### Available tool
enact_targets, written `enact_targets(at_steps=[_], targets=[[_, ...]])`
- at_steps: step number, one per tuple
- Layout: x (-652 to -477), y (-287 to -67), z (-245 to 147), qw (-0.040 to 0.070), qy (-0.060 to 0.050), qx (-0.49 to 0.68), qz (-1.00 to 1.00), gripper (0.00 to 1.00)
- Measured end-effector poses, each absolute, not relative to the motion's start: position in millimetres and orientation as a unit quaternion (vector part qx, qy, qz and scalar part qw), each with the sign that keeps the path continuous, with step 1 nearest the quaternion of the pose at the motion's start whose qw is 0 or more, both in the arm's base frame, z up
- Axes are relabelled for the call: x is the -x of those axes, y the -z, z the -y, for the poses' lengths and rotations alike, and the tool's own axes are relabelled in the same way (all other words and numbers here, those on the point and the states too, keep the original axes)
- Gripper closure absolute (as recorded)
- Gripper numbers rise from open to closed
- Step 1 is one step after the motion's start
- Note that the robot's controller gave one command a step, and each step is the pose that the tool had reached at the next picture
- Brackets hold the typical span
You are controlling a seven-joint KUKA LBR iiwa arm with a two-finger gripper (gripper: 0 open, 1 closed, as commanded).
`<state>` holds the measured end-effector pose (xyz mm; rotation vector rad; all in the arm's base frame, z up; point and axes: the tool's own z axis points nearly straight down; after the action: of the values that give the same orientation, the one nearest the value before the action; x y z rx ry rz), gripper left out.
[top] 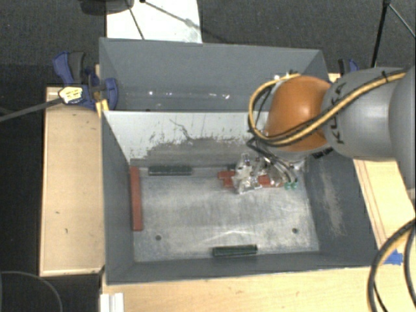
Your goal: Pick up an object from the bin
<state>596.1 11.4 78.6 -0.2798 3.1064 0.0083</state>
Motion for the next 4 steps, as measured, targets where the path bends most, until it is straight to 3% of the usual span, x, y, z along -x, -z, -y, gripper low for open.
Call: enact_targets(at_steps=[1,2,3,4], targets=[[-586.8,-73.6,-8.6,-0.010,-0.001,0.090,-0.996,0.00],[-586.9,-73.5,-8.6,-0.010,-0.001,0.088,-0.996,0.00],[-591.2,-85.8,13.5,-0.002,-0.003,0.103,-0.995,0.00],[-589.5,-84.7,-1.2,0.008,0.000,0.025,-1.000,1.00]])
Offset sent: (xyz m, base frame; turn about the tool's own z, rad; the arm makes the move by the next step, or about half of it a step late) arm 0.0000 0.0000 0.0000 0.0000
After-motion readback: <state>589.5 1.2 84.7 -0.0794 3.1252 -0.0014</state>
